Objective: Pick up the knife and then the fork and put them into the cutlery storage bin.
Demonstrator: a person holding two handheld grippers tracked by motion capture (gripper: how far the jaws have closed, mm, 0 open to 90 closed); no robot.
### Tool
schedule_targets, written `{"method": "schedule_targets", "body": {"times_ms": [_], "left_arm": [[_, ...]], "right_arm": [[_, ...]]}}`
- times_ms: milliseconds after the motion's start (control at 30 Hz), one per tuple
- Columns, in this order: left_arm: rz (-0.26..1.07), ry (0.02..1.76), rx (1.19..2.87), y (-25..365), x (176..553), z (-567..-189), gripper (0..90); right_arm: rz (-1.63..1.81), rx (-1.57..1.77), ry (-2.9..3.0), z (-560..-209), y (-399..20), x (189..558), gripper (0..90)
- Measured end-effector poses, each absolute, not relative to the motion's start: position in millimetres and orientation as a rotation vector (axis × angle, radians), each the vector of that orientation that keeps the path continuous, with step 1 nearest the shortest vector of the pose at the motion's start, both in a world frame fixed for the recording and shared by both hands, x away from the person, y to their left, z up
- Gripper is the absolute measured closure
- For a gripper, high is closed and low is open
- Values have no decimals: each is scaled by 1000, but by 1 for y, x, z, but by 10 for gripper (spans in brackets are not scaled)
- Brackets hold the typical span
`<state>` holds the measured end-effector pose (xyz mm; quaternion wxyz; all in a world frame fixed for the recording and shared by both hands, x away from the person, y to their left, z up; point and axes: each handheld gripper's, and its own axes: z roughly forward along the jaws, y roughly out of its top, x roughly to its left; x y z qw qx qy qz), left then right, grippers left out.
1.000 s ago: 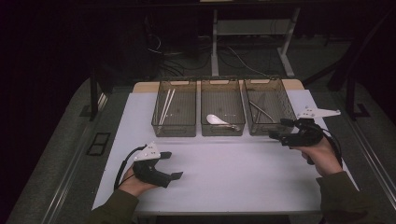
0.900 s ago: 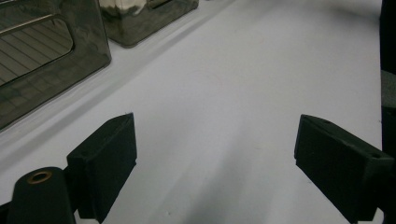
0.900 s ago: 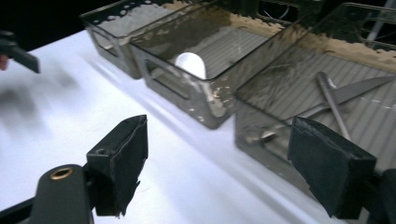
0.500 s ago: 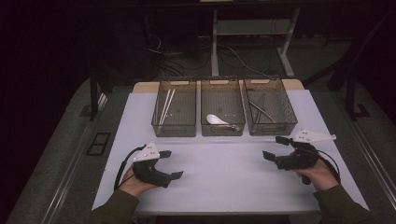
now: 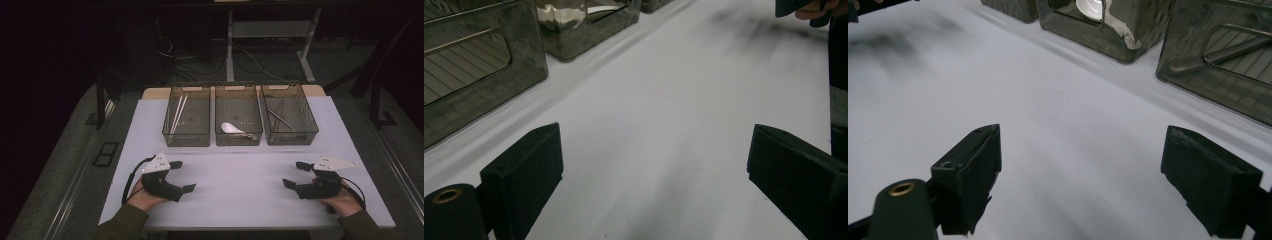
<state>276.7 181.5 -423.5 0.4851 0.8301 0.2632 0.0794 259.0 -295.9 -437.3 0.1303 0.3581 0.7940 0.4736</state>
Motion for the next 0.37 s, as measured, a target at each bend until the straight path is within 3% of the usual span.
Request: {"method": "schedule_targets", "body": {"times_ms": [367], "left_arm": [[193,640,2020,181,276,-423,65]], "right_arm": [[1373,1046,2271,-436,-301,258,162]]}}
